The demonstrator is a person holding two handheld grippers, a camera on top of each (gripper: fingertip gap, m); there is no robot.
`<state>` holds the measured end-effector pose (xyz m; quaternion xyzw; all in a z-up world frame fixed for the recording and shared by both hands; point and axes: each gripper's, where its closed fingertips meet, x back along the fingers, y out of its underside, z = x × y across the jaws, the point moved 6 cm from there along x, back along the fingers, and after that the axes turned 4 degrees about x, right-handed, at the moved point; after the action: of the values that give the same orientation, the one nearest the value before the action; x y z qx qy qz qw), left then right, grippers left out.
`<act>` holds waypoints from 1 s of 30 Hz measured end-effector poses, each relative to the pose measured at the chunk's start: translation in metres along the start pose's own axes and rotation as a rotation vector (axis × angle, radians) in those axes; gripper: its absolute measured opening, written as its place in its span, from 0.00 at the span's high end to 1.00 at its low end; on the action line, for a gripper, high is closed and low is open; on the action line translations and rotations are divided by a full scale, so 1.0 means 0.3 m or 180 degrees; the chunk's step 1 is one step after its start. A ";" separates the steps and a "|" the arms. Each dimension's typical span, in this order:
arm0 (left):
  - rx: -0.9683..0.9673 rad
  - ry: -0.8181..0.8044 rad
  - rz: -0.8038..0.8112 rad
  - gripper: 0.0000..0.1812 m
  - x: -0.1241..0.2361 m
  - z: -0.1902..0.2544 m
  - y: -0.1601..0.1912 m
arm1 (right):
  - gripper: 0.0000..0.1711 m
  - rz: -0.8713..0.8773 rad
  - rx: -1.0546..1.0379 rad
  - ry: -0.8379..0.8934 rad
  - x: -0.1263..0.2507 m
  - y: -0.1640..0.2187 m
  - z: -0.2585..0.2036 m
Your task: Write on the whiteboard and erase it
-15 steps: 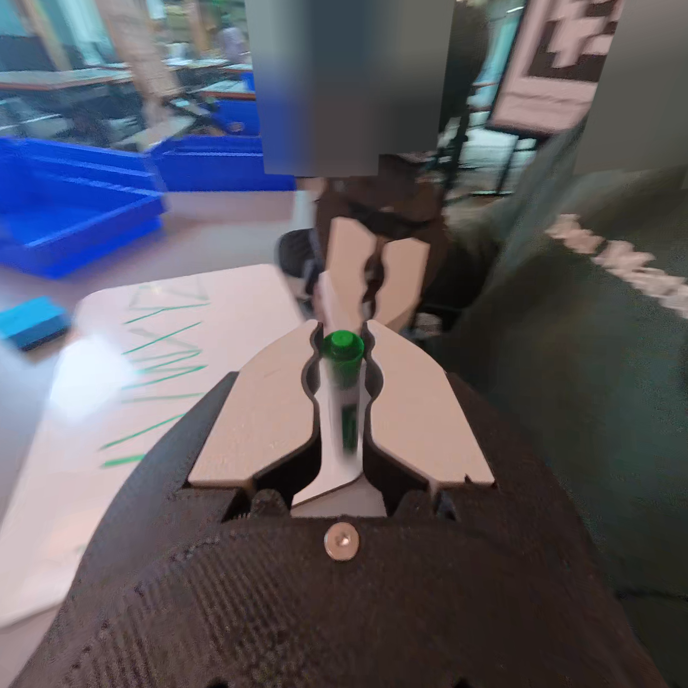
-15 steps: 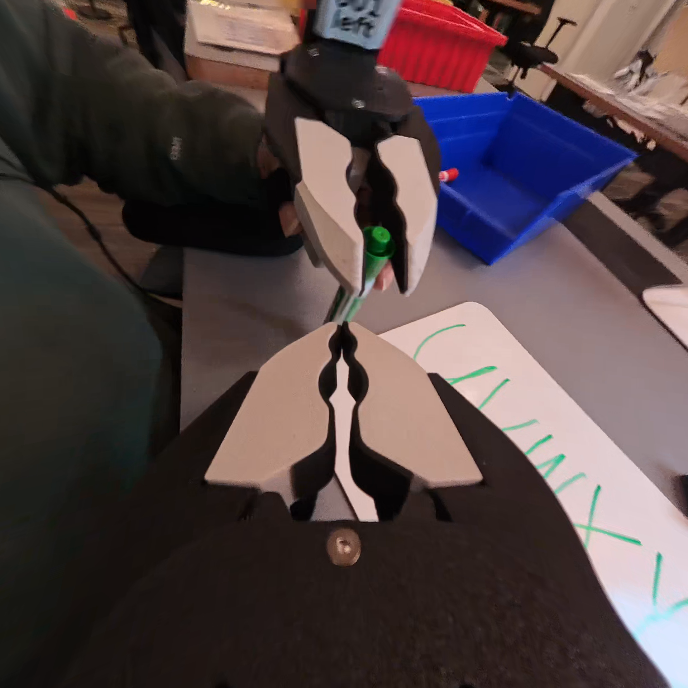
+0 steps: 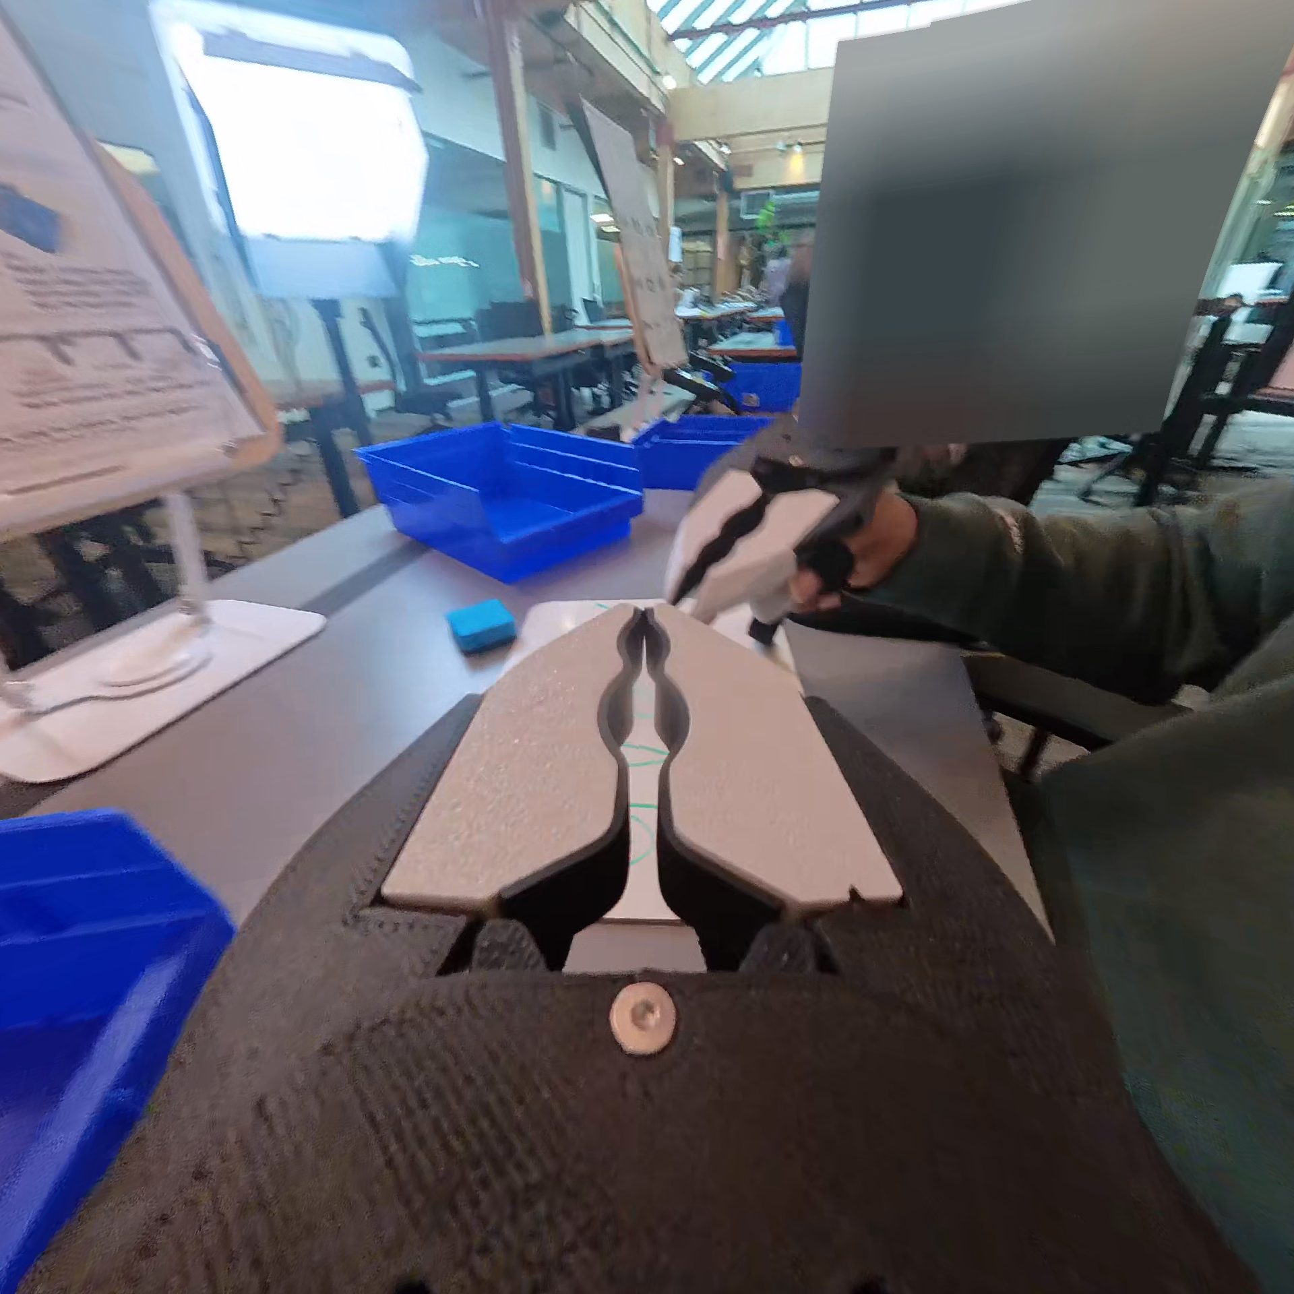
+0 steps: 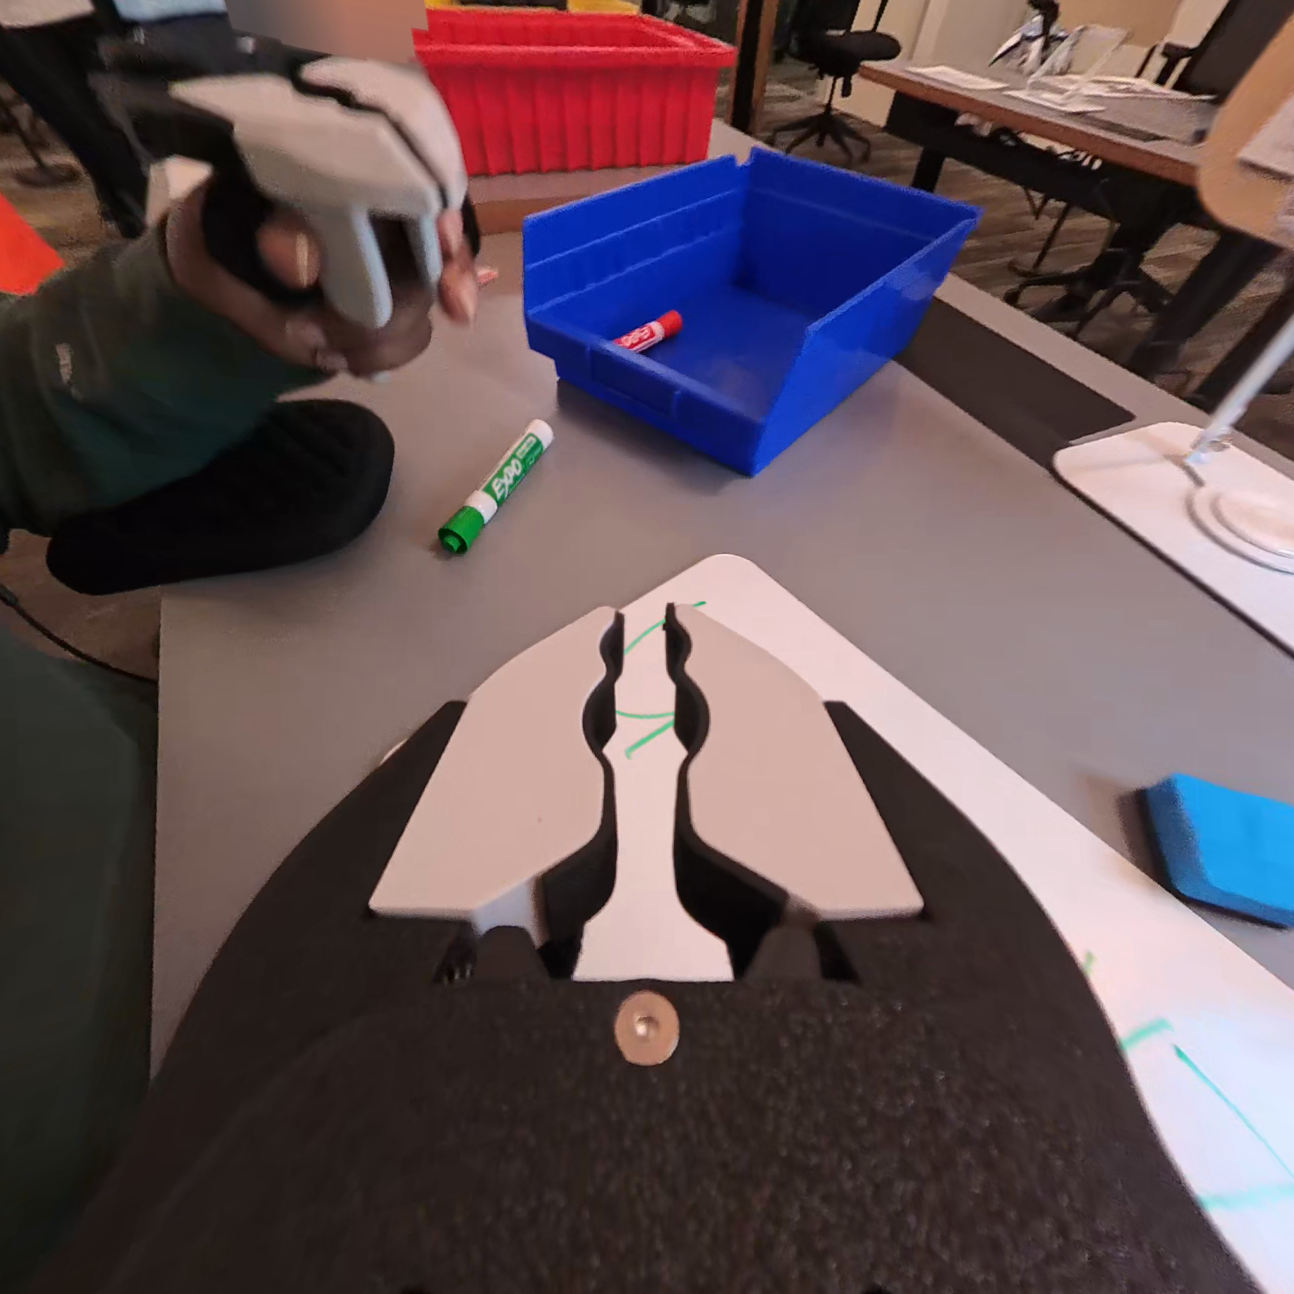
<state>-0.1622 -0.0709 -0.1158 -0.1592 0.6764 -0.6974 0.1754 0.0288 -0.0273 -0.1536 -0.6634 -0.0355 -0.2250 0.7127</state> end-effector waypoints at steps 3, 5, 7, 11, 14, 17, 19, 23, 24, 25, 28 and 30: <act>-0.0220 -0.0150 -0.0283 1.00 0.075 -0.050 -0.014 | 0.90 -0.0078 0.0076 -0.0160 -0.053 0.007 -0.037; -0.0334 -0.0092 -0.0821 0.97 0.130 -0.069 0.016 | 0.89 -0.0096 0.0121 -0.0206 -0.060 0.007 -0.046; -0.0315 -0.0025 -0.1481 0.86 0.175 -0.080 0.073 | 0.89 -0.0056 0.0134 -0.0205 -0.046 0.004 -0.044; -0.0717 0.0187 -0.3147 0.68 0.231 -0.083 0.274 | 0.89 0.0037 0.0013 -0.0149 0.006 0.022 -0.020; -0.0911 0.0437 -0.3997 0.72 0.233 -0.076 0.385 | 0.89 0.0088 -0.0125 -0.0186 0.030 0.052 -0.013; -0.0881 0.0878 -0.4078 0.89 0.191 -0.055 0.401 | 0.89 0.0160 -0.0173 -0.0252 0.051 0.077 -0.028; -0.1048 0.0947 -0.4084 0.90 0.159 -0.055 0.400 | 0.90 0.0212 -0.0134 -0.0256 0.069 0.087 -0.042; -0.1139 0.1075 -0.3667 0.90 0.083 -0.031 0.374 | 0.90 0.0363 -0.0091 -0.0198 0.115 0.095 -0.068; -0.0993 0.1095 -0.3238 0.90 0.048 -0.020 0.330 | 0.90 0.0428 -0.0099 -0.0180 0.128 0.094 -0.076; -0.0889 0.1039 -0.2681 0.90 0.011 -0.020 0.262 | 0.90 0.0501 -0.0102 -0.0154 0.140 0.093 -0.083; -0.0375 0.0894 -0.0993 0.90 -0.062 -0.032 0.009 | 0.87 0.0707 -0.0056 -0.0030 0.158 0.075 -0.102; 0.0040 0.0979 -0.0073 0.90 -0.086 -0.032 -0.121 | 0.81 0.0770 0.0015 0.0081 0.153 0.047 -0.115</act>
<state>-0.1448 -0.0497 -0.0795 -0.0570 0.6891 -0.7197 0.0628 0.0665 -0.0727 -0.1548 -0.6583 0.0533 -0.1457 0.7366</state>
